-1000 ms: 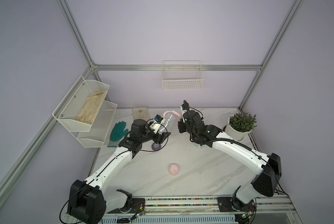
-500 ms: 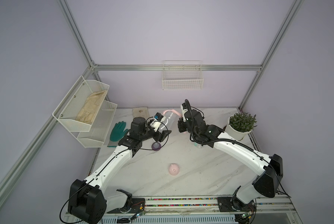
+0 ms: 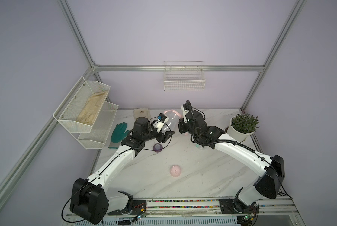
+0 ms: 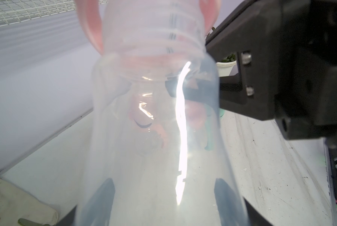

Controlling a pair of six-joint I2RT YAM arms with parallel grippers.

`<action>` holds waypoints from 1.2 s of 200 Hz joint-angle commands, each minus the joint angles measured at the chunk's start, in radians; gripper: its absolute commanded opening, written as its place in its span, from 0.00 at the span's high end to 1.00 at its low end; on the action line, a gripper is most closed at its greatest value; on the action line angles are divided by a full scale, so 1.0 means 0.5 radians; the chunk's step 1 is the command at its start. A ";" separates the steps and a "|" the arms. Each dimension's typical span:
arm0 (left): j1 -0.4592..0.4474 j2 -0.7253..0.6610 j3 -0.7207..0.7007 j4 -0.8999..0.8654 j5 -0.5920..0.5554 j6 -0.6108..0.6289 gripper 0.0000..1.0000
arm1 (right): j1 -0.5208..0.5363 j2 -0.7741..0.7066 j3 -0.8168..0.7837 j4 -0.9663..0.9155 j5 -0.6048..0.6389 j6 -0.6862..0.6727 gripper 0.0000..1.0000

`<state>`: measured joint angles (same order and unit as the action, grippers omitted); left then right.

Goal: Assemble the baby bottles
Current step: Put on the handle of the baby bottle.

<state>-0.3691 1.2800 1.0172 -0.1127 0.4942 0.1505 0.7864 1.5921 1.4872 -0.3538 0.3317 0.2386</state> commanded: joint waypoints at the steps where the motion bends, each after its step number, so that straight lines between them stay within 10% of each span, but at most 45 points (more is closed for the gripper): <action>1: -0.003 0.009 0.154 0.078 0.010 0.006 1.00 | 0.022 0.039 -0.015 0.066 -0.098 -0.035 1.00; 146: -0.007 0.015 0.079 0.207 -0.160 0.026 1.00 | 0.111 -0.106 -0.292 0.004 0.001 -0.662 1.00; 240: -0.004 -0.018 -0.092 0.568 -0.387 -0.015 1.00 | 0.109 -0.337 -0.320 0.008 -0.192 -0.534 0.35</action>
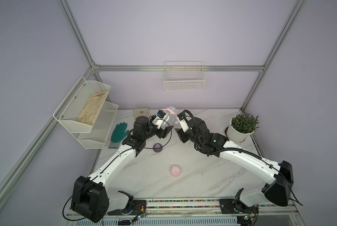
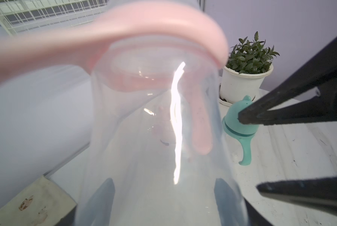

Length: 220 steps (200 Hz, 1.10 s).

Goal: Assemble the baby bottles
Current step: Put on the handle of the baby bottle, then pick up the nipple from the center of the board.

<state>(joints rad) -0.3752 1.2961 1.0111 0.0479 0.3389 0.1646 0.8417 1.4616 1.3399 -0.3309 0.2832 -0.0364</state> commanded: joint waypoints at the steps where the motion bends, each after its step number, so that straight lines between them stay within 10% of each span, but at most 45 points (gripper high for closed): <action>1: 0.006 -0.051 -0.081 0.250 -0.081 -0.044 1.00 | 0.000 -0.078 -0.024 -0.039 -0.096 0.017 0.35; 87: 0.135 -0.517 -0.359 0.277 -0.598 0.014 1.00 | -0.005 0.350 -0.029 0.062 -0.333 0.307 0.17; 179: 0.598 -0.764 -0.508 0.418 0.554 -0.395 1.00 | 0.036 1.083 0.203 0.479 -0.661 0.393 0.08; 220: 0.648 -0.775 -0.564 0.522 0.717 -0.494 1.00 | 0.117 1.304 0.336 0.452 -0.659 0.332 0.04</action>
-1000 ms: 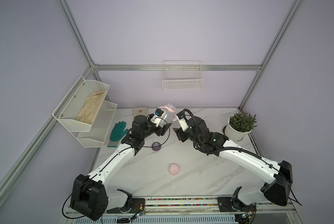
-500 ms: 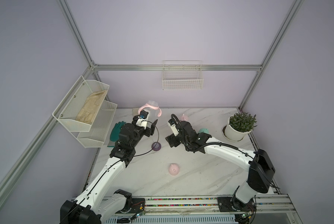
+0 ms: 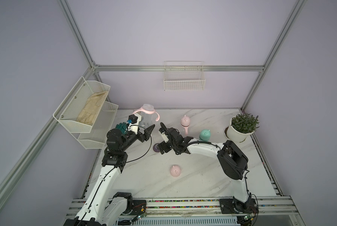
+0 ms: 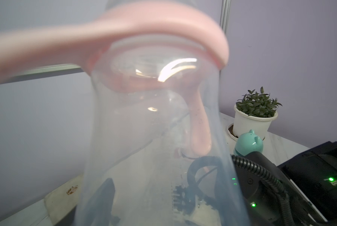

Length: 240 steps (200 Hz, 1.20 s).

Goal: Assemble the baby bottles
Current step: Pick up the nipple from the center of the board.

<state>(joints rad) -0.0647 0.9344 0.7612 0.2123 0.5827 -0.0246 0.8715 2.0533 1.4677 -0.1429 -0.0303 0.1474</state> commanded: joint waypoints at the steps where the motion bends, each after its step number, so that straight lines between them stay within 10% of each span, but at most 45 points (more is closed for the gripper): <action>1: 0.028 -0.053 -0.065 0.196 0.235 -0.116 1.00 | 0.058 0.127 0.083 0.075 -0.028 -0.035 0.04; 174: 0.037 -0.119 -0.102 0.229 0.356 -0.119 1.00 | 0.120 0.547 0.355 0.040 0.125 -0.071 0.08; 240: 0.036 -0.112 -0.108 0.229 0.347 -0.100 1.00 | 0.139 0.584 0.397 -0.102 0.237 -0.048 0.41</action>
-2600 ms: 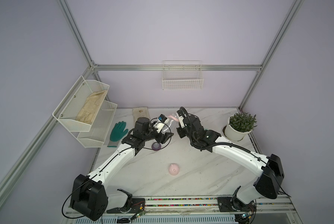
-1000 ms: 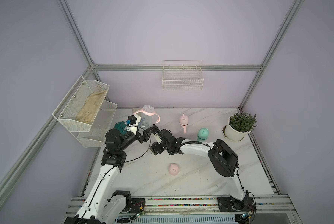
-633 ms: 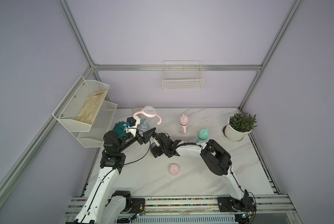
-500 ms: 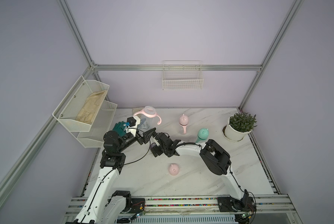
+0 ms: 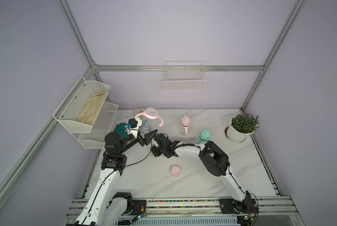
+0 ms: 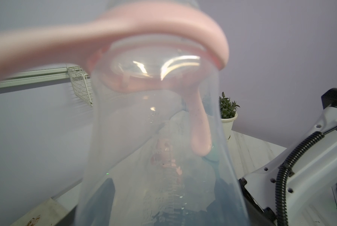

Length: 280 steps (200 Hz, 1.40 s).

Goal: Assemble the baby bottles
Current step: Pick up the nipple from the center of the board, then close the nipple on the baby bottle.

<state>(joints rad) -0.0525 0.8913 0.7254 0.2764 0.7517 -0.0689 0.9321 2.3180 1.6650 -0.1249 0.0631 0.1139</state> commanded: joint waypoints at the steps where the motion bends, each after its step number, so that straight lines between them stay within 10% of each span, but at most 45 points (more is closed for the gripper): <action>1: 0.011 -0.025 -0.036 0.101 0.009 -0.012 1.00 | 0.019 0.053 0.002 -0.137 0.052 0.022 0.41; 280: -0.071 -0.020 -0.513 0.851 0.141 -0.152 1.00 | -0.232 -1.491 0.304 -1.063 -0.004 -0.016 0.54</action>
<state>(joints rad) -0.0628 0.8452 0.5167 0.6449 0.8509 -0.1410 0.8135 1.5864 1.7454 -0.6022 0.0311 0.1303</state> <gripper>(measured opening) 0.769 0.696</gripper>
